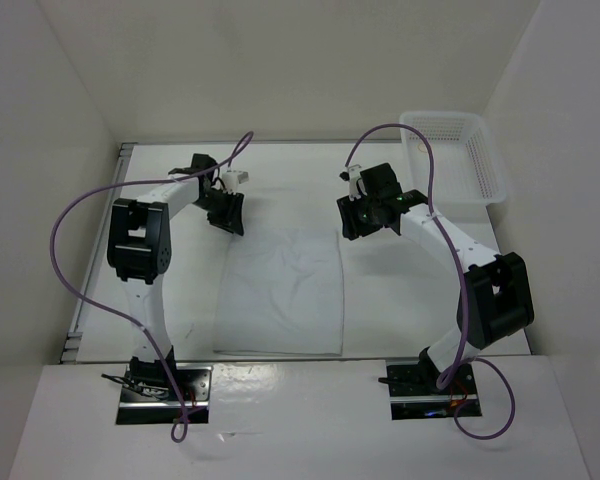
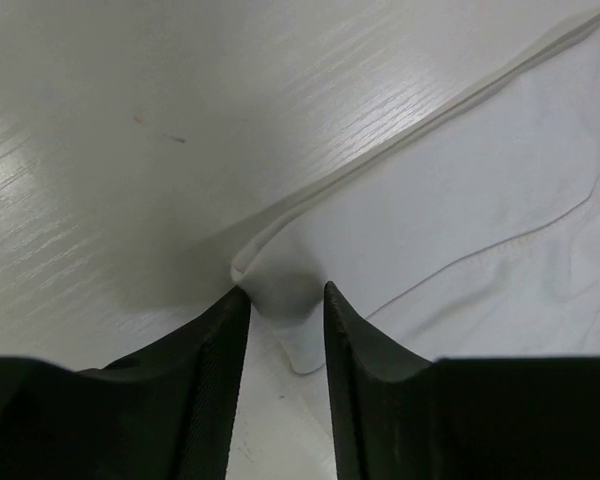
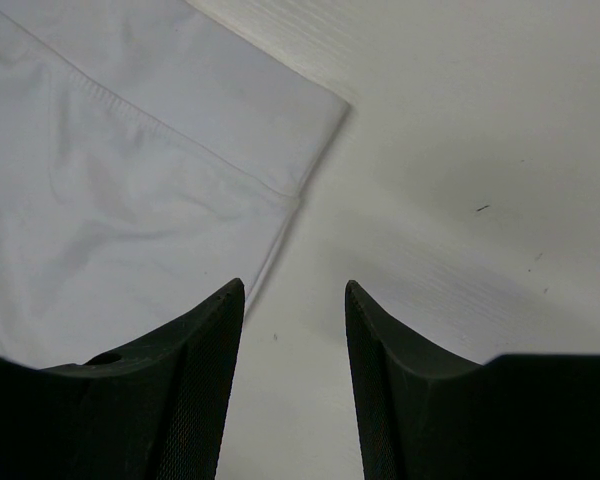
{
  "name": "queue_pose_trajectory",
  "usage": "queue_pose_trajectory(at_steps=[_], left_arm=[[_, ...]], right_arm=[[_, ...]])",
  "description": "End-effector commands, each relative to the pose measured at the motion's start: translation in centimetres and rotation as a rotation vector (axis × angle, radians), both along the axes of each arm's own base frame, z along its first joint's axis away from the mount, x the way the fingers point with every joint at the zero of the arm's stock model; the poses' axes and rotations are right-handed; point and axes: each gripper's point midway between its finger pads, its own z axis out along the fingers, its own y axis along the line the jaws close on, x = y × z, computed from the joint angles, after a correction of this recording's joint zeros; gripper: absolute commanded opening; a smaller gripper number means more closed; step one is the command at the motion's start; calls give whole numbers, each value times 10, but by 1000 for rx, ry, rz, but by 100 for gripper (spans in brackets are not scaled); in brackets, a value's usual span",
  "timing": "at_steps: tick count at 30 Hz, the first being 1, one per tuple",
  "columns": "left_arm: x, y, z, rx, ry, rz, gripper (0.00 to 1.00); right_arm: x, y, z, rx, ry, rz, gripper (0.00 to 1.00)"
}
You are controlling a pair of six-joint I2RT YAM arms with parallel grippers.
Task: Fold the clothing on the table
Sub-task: Fold the skirt
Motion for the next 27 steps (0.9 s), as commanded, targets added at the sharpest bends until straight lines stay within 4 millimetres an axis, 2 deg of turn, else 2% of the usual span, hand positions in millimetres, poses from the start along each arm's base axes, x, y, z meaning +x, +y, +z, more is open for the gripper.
queue_pose_trajectory(at_steps=[1, 7, 9, 11, 14, 15, 19, 20, 22, 23, 24, 26, 27], left_arm=[[-1, -6, -8, -17, 23, -10, 42], [0, -6, -5, -18, 14, -10, 25], [-3, -5, -7, -17, 22, -10, 21], [1, -6, 2, -23, -3, -3, 14], [-6, -2, 4, -24, 9, 14, 11], [-9, -1, 1, -23, 18, 15, 9], [-19, 7, 5, -24, 29, 41, 9], [-21, 7, 8, -27, 30, 48, 11], [-28, 5, 7, -40, 43, 44, 15], [-27, 3, 14, -52, 29, 40, 19], [-31, 3, 11, -50, 42, 40, 19], [-33, 4, 18, -52, 27, 40, 19], [-36, 4, 15, -51, 36, 40, 19]], right_arm=[[2, 1, 2, 11, -18, 10, 50], [2, 1, -1, 8, -9, 10, 50], [1, -1, -7, -7, 8, 5, 55], [0, -3, -17, -21, 40, -9, 62], [5, -8, -22, -16, 60, -43, 68], [5, -4, -20, 3, 57, -32, 72], [6, 4, -30, 33, 89, -25, 73], [10, 6, -26, 45, 76, -33, 73], [10, 13, -31, 72, 96, -20, 73], [12, 15, -29, 84, 85, -14, 73], [13, 19, -31, 100, 95, -13, 73], [16, 20, -34, 117, 96, -9, 71], [20, 21, -41, 116, 98, -10, 71]])
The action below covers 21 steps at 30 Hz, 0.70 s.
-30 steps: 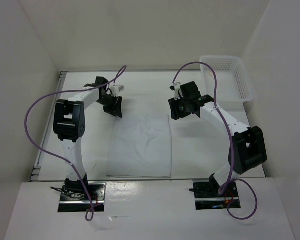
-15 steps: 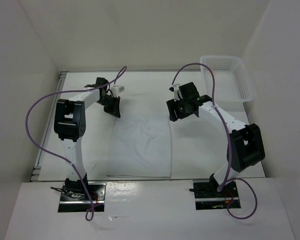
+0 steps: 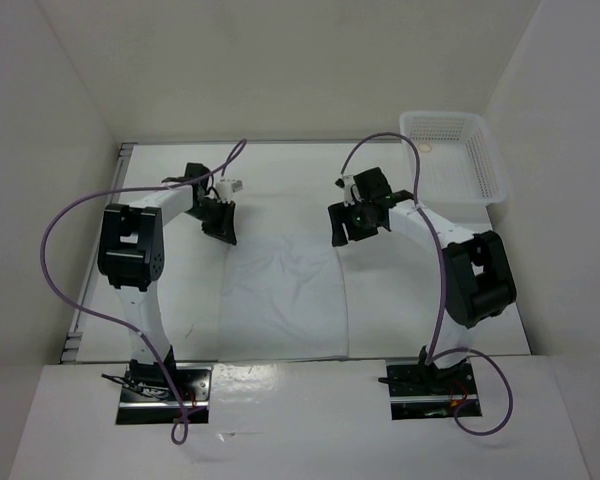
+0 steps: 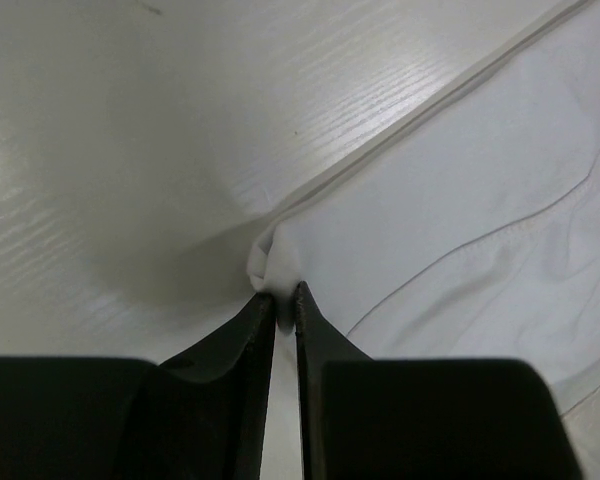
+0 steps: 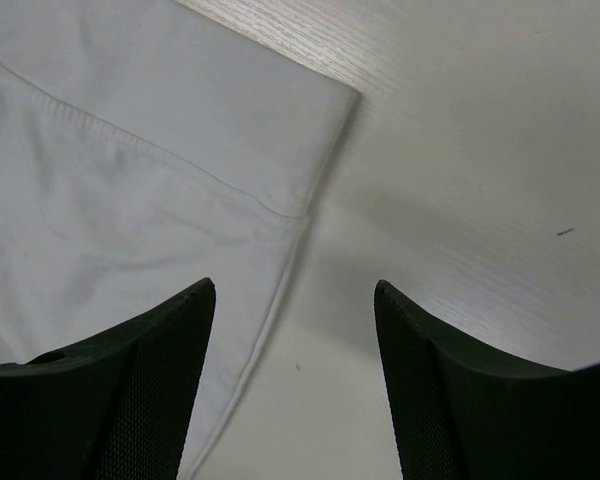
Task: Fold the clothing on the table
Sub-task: Fold the skirt
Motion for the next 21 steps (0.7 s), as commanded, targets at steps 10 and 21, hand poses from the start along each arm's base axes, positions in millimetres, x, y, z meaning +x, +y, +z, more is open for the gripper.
queue_pose_trajectory(at_steps=[10, 21], left_arm=[[-10, -2, 26, -51, -25, 14, 19], [-13, -5, 25, -66, -19, 2, 19]], right_arm=[[36, 22, -30, 79, 0, 5, 48], [62, 32, -24, 119, -41, 2, 54]])
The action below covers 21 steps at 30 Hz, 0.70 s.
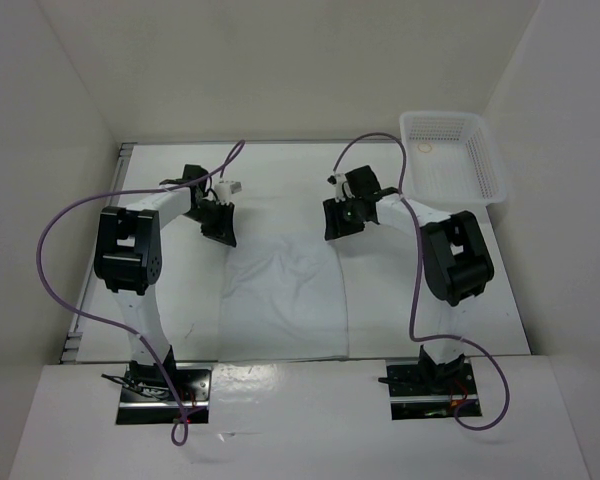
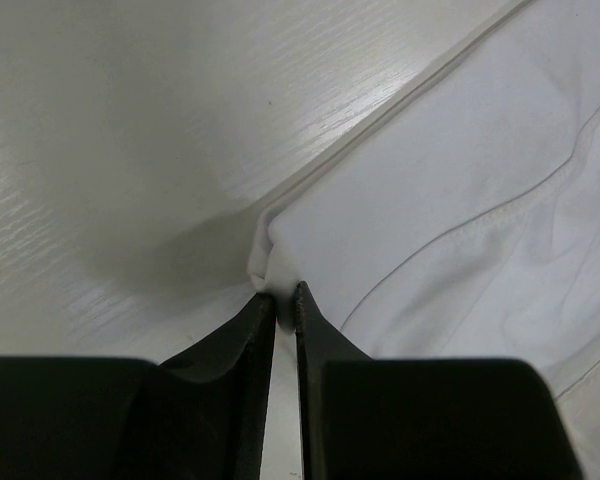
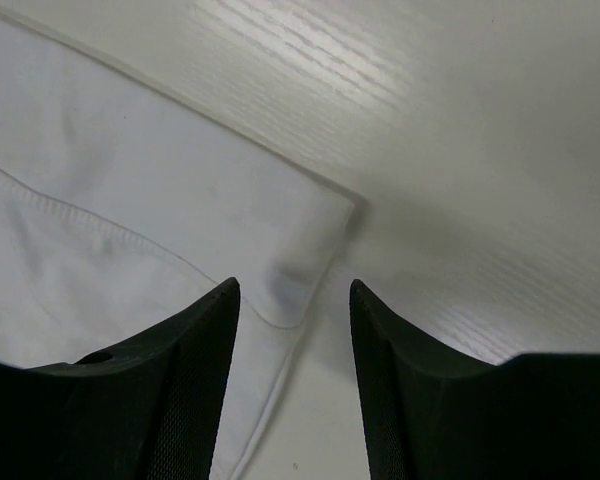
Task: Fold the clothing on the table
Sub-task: Fold the skirt
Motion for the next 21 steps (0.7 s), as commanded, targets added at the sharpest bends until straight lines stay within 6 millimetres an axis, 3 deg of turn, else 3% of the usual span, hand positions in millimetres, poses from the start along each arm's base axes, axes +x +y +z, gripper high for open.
queue_pose_trajectory(at_steps=[1, 9, 21], left_arm=[[-5, -6, 15, -53, -9, -5, 19], [-8, -5, 16, -44, -10, -2, 19], [-8, -6, 16, -51, -14, -12, 19]], right_arm=[[27, 7, 14, 50, -73, -9, 54], [32, 6, -4, 48, -48, -13, 54], [37, 15, -8, 77, -40, 17, 48]])
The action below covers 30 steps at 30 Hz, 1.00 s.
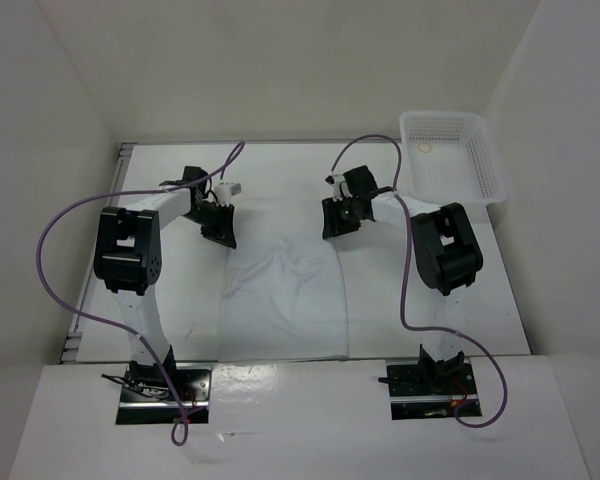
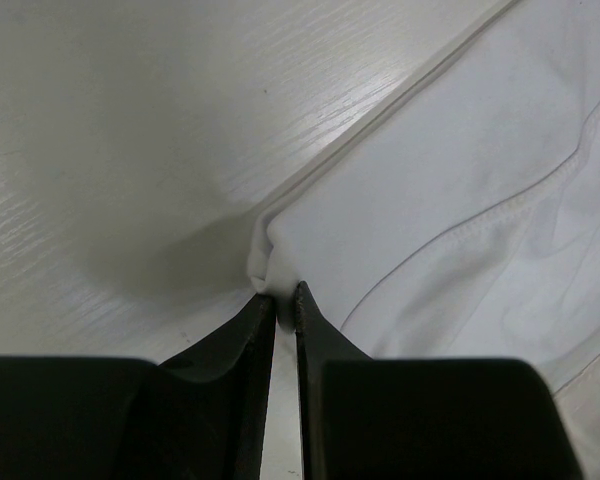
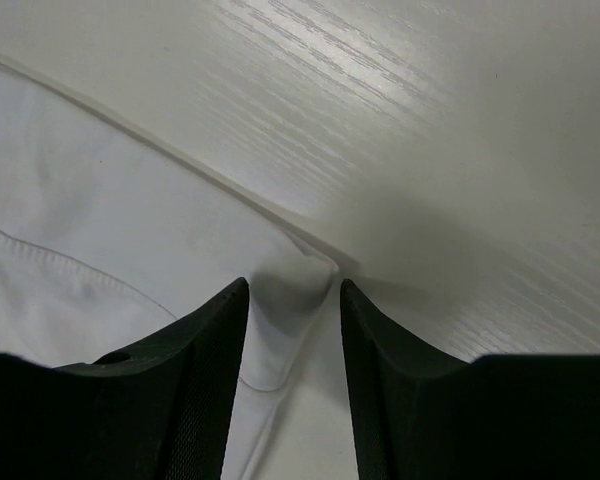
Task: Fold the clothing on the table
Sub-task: Fold the skirt
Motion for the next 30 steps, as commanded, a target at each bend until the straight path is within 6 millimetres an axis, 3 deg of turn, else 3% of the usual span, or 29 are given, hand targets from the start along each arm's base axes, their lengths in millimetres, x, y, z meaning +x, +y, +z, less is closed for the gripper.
queue_pose_trajectory(at_steps=[1, 9, 18, 20, 24, 25, 26, 30], left_arm=[[-3, -5, 18, -46, -23, -7, 19], [-3, -5, 18, -46, -23, -7, 19], [14, -2, 21, -19, -61, -6, 19], [21, -2, 27, -20, -83, -7, 18], [43, -2, 38, -14, -128, -4, 15], [46, -1, 38, -6, -128, -1, 15], [57, -2, 50, -8, -166, -1, 15], [78, 0, 64, 6, -225, 7, 15]], right_arm=[[17, 9, 7, 45, -40, 15, 47], [21, 12, 10, 53, -53, 27, 37], [27, 8, 11, 28, -77, 18, 4], [30, 7, 14, 20, -83, 11, 1], [52, 5, 36, 15, -145, -15, 0], [55, 2, 33, -4, -142, -28, 0], [61, 2, 38, -7, -161, -35, 0], [91, -6, 57, -22, -225, -71, 0]])
